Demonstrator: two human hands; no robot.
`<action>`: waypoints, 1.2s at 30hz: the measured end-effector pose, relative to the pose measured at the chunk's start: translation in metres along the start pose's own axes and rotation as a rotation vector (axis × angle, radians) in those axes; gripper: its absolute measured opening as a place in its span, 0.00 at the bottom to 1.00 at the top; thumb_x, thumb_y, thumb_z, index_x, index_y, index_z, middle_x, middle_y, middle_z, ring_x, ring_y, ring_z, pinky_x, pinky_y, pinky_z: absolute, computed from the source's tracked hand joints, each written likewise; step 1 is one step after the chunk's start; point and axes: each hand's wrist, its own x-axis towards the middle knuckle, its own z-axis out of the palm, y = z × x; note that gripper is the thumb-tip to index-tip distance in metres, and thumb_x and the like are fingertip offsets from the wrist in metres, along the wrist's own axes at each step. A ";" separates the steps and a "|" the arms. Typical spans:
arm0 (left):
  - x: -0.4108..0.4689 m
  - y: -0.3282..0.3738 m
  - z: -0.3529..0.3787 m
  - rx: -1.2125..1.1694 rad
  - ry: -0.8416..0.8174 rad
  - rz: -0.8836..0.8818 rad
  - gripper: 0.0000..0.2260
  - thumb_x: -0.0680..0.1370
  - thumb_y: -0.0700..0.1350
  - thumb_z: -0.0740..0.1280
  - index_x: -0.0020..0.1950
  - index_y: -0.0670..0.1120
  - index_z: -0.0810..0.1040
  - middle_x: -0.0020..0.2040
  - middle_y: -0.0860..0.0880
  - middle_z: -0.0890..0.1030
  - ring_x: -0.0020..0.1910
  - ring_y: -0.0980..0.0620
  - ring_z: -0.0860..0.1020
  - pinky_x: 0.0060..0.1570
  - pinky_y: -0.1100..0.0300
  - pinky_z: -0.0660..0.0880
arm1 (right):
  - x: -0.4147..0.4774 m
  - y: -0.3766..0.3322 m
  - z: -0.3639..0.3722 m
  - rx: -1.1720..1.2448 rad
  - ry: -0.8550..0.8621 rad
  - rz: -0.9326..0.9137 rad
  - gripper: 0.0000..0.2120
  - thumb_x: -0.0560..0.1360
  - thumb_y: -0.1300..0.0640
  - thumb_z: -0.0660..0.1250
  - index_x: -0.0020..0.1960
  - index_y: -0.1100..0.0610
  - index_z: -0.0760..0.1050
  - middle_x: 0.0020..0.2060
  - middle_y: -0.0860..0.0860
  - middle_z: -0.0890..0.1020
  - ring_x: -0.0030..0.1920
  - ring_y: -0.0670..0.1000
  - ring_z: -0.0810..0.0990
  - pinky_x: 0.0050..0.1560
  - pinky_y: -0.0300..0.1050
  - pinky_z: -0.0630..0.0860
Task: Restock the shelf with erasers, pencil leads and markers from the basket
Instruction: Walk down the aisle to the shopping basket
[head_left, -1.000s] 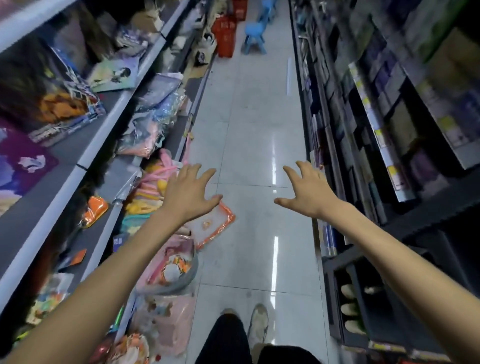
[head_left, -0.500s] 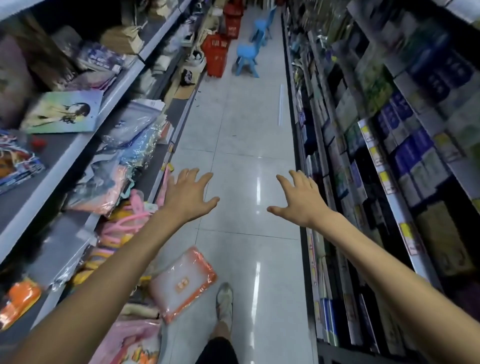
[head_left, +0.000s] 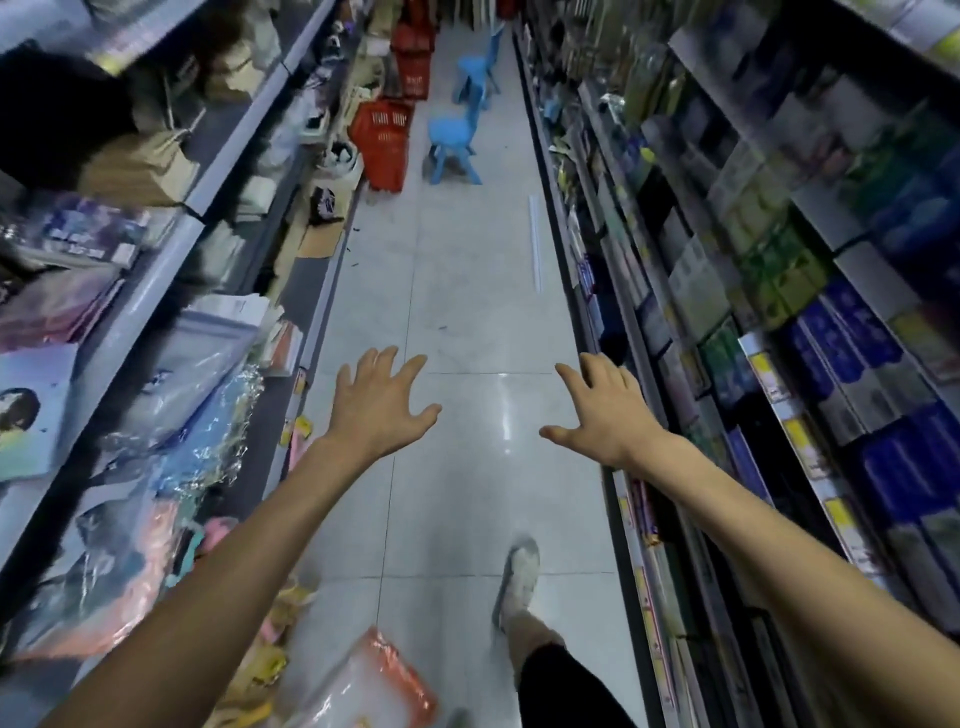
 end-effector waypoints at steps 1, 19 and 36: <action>0.027 0.001 -0.001 0.005 -0.001 0.008 0.37 0.75 0.70 0.57 0.82 0.57 0.61 0.81 0.43 0.62 0.81 0.40 0.57 0.76 0.35 0.57 | 0.026 0.010 -0.003 0.002 0.001 0.002 0.47 0.75 0.29 0.62 0.83 0.52 0.49 0.81 0.60 0.52 0.81 0.62 0.46 0.80 0.61 0.48; 0.466 0.012 -0.079 0.056 0.044 0.018 0.35 0.76 0.70 0.59 0.81 0.58 0.60 0.82 0.44 0.61 0.81 0.41 0.56 0.77 0.36 0.56 | 0.443 0.154 -0.143 0.028 0.064 -0.029 0.47 0.75 0.30 0.63 0.83 0.52 0.49 0.81 0.61 0.52 0.81 0.62 0.47 0.80 0.60 0.48; 0.875 -0.075 -0.103 -0.018 0.014 -0.019 0.35 0.75 0.69 0.59 0.81 0.58 0.62 0.81 0.44 0.63 0.80 0.41 0.59 0.76 0.37 0.59 | 0.853 0.186 -0.226 -0.010 0.000 -0.047 0.45 0.75 0.30 0.62 0.82 0.52 0.50 0.81 0.61 0.52 0.81 0.62 0.47 0.80 0.61 0.48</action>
